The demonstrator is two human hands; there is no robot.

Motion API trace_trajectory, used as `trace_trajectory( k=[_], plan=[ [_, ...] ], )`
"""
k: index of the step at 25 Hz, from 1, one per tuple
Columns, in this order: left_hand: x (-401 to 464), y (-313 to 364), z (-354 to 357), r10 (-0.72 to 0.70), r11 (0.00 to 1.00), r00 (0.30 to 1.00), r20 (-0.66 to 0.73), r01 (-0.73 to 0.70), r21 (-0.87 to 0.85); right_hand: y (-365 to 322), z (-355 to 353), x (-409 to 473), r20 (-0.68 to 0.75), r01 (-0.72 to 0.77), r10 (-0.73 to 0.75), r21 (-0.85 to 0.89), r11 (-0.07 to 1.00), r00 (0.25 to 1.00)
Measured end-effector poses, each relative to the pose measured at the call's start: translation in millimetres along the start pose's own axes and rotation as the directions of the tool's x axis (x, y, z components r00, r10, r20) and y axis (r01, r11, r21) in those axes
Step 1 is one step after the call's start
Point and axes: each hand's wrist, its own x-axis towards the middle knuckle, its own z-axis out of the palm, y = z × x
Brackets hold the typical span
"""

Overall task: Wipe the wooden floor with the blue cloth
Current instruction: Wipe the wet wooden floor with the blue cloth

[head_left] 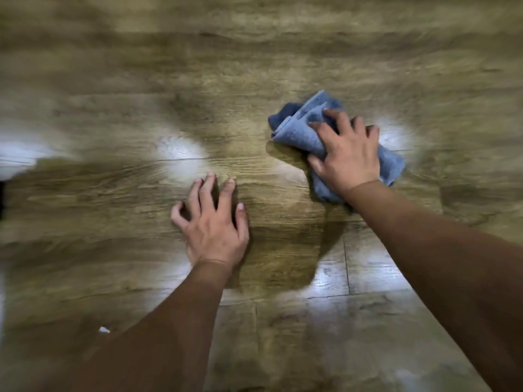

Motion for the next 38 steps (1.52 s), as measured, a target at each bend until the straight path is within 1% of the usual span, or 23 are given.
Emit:
trace_trajectory(
  k=[3,5,6,8,9,10,12,13,14,15,17,18,19,20,21,25,28,30,33,36,38],
  plan=[
    [-1,1,-2,-0.010,1.000,0.999,0.046,0.010,0.016,-12,-3,-7,0.015,-0.045,0.045,-0.036,0.998,0.999],
    [-2,5,-6,-0.028,0.999,0.996,0.090,0.025,0.028,-23,-11,-29,0.008,-0.038,0.038,-0.026,0.999,0.999],
    [2,8,-8,-0.057,0.998,0.993,0.108,0.056,0.017,-29,-13,-51,0.006,-0.033,0.034,-0.001,0.999,0.999],
    [12,20,-15,-0.124,0.991,0.987,0.100,0.128,-0.031,-40,-11,-122,0.002,-0.012,0.012,0.078,0.997,1.000],
    [18,32,-16,-0.106,0.992,0.989,0.099,0.112,-0.055,-42,-8,-165,-0.003,0.011,-0.010,0.111,0.994,1.000],
    [24,49,-16,-0.046,0.995,0.992,0.119,0.056,-0.078,-41,-7,-204,-0.012,0.036,-0.035,0.126,0.991,0.999],
    [38,105,-10,0.153,0.976,0.968,0.198,-0.117,-0.185,-18,-1,-252,0.005,0.068,-0.069,0.124,0.990,0.998],
    [44,137,-6,0.215,0.956,0.947,0.240,-0.153,-0.250,-1,2,-260,0.018,0.069,-0.071,0.114,0.991,0.997],
    [51,166,-3,0.223,0.948,0.928,0.297,-0.135,-0.289,16,4,-259,0.021,0.060,-0.062,0.104,0.993,0.998],
    [58,190,1,0.183,0.955,0.906,0.381,-0.073,-0.286,33,4,-254,0.022,0.037,-0.039,0.096,0.995,0.999],
    [73,216,10,0.018,0.980,0.824,0.567,0.097,-0.172,62,6,-233,0.022,-0.029,0.027,0.092,0.995,0.999],
    [78,219,14,-0.056,0.986,0.777,0.627,0.142,-0.087,77,6,-219,0.024,-0.073,0.072,0.075,0.994,0.997],
    [81,219,16,-0.101,0.988,0.746,0.658,0.152,-0.021,93,7,-202,0.019,-0.121,0.120,0.049,0.991,0.993],
    [83,221,18,-0.112,0.990,0.727,0.678,0.142,0.010,114,9,-183,0.014,-0.174,0.174,0.029,0.984,0.985],
    [83,221,18,-0.108,0.991,0.707,0.699,0.135,0.016,134,10,-163,0.012,-0.219,0.219,0.019,0.975,0.976],
    [88,220,13,-0.103,0.992,0.651,0.752,0.122,0.030,205,13,-78,0.011,-0.320,0.319,0.014,0.947,0.948],
    [89,220,10,-0.096,0.993,0.621,0.778,0.109,0.035,232,16,-29,-0.007,-0.429,0.429,0.002,0.903,0.903],
    [88,221,6,-0.095,0.993,0.603,0.792,0.108,0.037,230,14,-20,-0.015,-0.463,0.463,0.009,0.886,0.886],
    [87,224,3,-0.095,0.993,0.606,0.790,0.109,0.036,212,9,-41,-0.025,-0.412,0.413,0.023,0.911,0.911],
    [86,226,1,-0.105,0.993,0.608,0.787,0.102,0.053,175,4,-85,-0.013,-0.391,0.392,0.053,0.919,0.920],
    [85,226,3,-0.109,0.993,0.624,0.774,0.103,0.057,139,0,-129,-0.012,-0.370,0.372,0.097,0.924,0.928]
  ],
)
